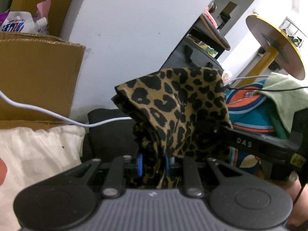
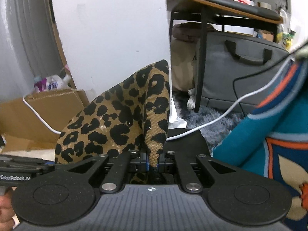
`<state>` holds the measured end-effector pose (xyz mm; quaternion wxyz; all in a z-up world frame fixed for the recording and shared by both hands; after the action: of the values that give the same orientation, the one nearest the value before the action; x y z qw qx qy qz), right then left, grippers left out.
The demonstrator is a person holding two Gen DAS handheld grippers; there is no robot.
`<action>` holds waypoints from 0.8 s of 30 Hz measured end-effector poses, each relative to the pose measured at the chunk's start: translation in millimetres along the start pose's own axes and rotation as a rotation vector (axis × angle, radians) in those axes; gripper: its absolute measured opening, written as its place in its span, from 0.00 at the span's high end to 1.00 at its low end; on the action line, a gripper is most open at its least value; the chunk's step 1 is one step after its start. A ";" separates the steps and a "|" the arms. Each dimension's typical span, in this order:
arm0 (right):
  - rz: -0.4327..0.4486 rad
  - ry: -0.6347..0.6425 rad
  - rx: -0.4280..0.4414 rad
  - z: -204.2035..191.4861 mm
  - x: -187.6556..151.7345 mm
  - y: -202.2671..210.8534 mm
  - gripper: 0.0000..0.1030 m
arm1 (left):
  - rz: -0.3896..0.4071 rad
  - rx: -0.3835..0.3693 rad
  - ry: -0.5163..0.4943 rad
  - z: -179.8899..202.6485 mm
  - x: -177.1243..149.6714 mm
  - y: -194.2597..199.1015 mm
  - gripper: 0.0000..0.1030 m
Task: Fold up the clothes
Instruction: 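Carry the lifted leopard skirt with both tools toward the teal cloth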
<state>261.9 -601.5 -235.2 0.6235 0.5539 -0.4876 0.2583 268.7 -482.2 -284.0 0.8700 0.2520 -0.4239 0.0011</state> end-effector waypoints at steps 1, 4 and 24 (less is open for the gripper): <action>-0.009 0.008 0.005 -0.9 -1.6 -6.8 0.95 | -0.008 0.006 0.026 -6.7 -1.8 -4.2 0.78; -0.039 0.004 0.017 -1.4 -9.8 -27.8 0.95 | -0.030 0.026 0.087 -25.9 -8.9 -17.4 0.78; -0.066 0.005 -0.010 24.7 -53.3 -115.7 0.94 | 0.024 0.128 0.119 -79.5 -31.2 -73.6 0.58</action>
<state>332.8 -642.4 -335.9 0.6356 0.5661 -0.4687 0.2364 323.1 -504.9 -380.1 0.8755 0.3016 -0.3737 0.0536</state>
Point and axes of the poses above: each gripper's, at about its wrist camera, not at the fingertips, and y roughly against the way its jaws point, z to its right, x to its top, the point moved 9 cm from there along -y, roughly the way its jaws point, and after that the axes turned 15 degrees about z, right-handed, at the moved point
